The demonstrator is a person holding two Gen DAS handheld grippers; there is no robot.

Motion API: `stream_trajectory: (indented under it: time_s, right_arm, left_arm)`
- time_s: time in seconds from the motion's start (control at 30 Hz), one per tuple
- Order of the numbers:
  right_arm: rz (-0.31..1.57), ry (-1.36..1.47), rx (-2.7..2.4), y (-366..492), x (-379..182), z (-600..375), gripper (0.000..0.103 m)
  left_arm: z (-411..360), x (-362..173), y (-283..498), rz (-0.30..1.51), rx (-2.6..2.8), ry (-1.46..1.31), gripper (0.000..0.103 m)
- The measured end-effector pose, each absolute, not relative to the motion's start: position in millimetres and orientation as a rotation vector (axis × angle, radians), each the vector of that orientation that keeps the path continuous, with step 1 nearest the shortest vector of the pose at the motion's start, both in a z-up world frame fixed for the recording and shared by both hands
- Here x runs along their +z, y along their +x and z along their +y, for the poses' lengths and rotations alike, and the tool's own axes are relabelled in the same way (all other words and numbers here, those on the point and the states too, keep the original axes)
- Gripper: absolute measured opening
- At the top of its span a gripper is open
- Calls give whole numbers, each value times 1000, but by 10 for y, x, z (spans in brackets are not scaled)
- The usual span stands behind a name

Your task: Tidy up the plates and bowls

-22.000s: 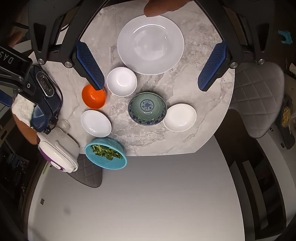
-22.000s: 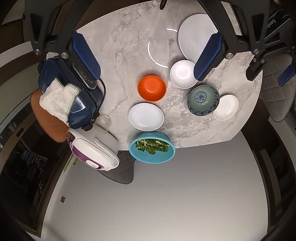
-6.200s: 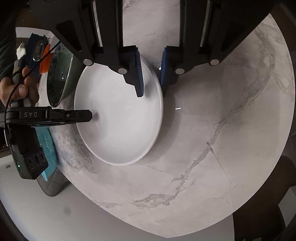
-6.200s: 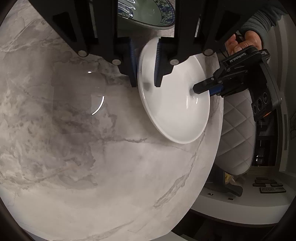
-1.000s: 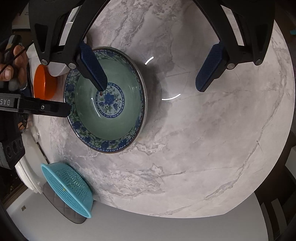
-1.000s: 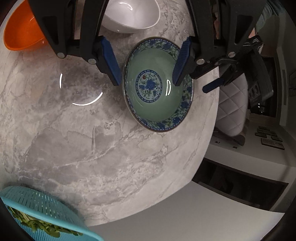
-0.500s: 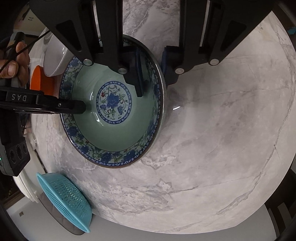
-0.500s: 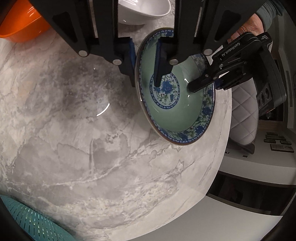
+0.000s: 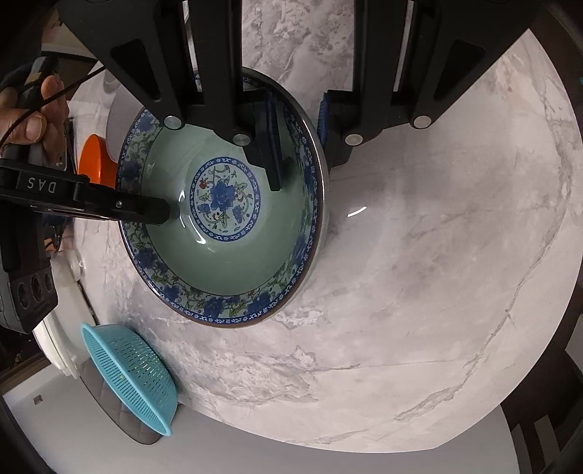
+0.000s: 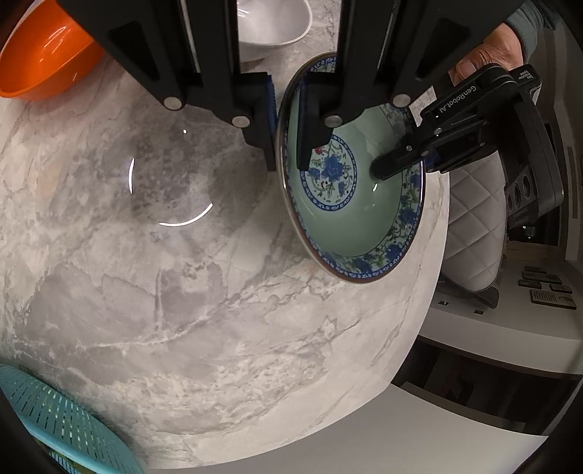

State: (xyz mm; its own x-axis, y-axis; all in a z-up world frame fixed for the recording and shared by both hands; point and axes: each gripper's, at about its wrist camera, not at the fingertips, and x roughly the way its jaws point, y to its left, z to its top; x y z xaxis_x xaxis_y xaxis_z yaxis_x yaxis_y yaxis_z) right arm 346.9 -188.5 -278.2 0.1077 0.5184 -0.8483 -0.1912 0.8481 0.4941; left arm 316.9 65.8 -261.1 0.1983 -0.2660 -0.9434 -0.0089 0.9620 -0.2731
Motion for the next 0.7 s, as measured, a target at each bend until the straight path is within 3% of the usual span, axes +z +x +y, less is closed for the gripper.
stream_trajectory:
  time_s: [0.37,0.7]
  right_arm:
    - [1350,183,679,2641,-2549,-1329,12]
    - [1428,83,716,1768,-2986,-1195,12]
  left_arm:
    - [1070,-2260,1795,1363,-91,-324,15]
    - [997,-2557,752,1441,-62,-330,15]
